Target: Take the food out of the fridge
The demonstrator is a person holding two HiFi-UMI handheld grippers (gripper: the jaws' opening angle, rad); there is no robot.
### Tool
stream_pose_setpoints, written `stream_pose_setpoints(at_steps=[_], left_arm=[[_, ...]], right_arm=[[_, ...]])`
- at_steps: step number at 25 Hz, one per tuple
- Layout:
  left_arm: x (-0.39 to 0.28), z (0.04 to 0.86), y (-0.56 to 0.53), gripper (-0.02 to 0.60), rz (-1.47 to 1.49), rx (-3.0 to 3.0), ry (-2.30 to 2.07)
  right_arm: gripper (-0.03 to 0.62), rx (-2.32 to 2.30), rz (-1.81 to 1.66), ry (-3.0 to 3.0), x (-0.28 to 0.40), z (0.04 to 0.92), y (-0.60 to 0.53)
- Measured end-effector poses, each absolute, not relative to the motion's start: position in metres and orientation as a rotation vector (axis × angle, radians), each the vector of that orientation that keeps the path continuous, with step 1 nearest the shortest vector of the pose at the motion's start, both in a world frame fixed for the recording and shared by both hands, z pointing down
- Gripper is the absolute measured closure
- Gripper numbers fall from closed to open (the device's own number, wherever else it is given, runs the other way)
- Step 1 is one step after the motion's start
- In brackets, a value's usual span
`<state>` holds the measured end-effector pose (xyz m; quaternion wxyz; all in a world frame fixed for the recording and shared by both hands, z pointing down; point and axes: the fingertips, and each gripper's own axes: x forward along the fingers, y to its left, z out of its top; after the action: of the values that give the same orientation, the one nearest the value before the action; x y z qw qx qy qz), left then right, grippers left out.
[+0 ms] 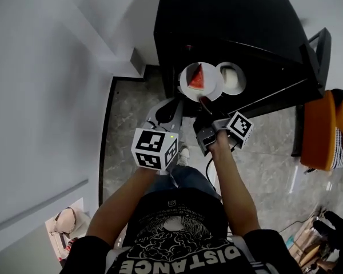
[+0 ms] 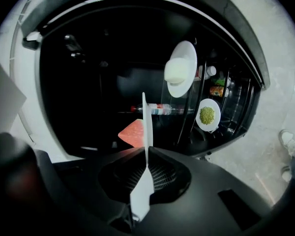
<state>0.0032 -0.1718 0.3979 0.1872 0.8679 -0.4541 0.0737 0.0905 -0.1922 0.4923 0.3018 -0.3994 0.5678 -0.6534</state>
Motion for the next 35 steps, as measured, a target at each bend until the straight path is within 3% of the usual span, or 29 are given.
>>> stream_pose_setpoints(at_steps=[20,35], left_arm=[[-0.034,0.300,-0.130,0.580,0.146,2.630,-1.246],[-0.047,0.281,-0.120,0.578,0.129,2.664,-1.242]], right_arm=[[0.582,-0.994,-1.693,1.596,0.061,0.318,-0.056],[0.582,-0.906,-1.622,1.702,0.057,0.220,-0.076]])
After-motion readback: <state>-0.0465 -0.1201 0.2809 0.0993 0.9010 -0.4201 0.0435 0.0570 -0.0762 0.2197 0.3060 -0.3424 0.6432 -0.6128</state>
